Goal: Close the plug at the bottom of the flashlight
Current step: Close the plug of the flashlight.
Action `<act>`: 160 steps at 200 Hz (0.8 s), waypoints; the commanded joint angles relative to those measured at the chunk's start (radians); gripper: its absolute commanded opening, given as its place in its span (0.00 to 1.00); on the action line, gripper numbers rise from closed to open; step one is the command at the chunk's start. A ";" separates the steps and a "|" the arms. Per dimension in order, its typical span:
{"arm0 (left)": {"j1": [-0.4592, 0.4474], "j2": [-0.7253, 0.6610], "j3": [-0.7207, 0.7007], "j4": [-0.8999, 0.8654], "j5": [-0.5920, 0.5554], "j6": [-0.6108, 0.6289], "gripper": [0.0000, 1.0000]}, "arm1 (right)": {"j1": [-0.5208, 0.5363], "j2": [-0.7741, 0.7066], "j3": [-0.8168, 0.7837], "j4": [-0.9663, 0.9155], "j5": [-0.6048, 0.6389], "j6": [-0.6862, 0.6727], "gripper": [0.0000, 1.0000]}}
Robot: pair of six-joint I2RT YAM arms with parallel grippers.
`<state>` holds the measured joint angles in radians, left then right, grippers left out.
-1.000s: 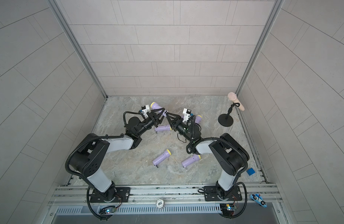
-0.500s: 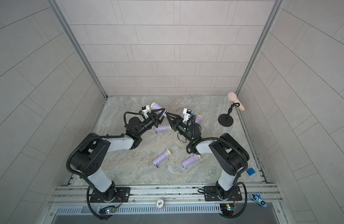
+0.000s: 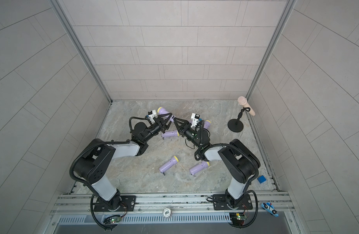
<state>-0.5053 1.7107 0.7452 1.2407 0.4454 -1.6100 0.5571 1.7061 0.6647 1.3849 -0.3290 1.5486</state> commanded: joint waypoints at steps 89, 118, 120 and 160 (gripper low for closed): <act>-0.006 0.003 -0.004 0.076 0.023 -0.031 0.00 | -0.001 -0.001 0.028 0.034 -0.001 0.022 0.39; -0.006 0.003 -0.005 0.077 0.024 -0.031 0.00 | -0.002 0.001 0.033 0.034 -0.003 0.022 0.39; -0.006 0.003 -0.006 0.077 0.024 -0.030 0.00 | -0.001 0.002 0.032 0.033 -0.004 0.022 0.38; -0.006 0.003 0.001 0.078 0.027 -0.035 0.00 | 0.001 0.006 0.039 0.034 -0.004 0.024 0.38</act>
<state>-0.5064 1.7115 0.7452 1.2533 0.4427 -1.6234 0.5571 1.7061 0.6712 1.3834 -0.3294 1.5505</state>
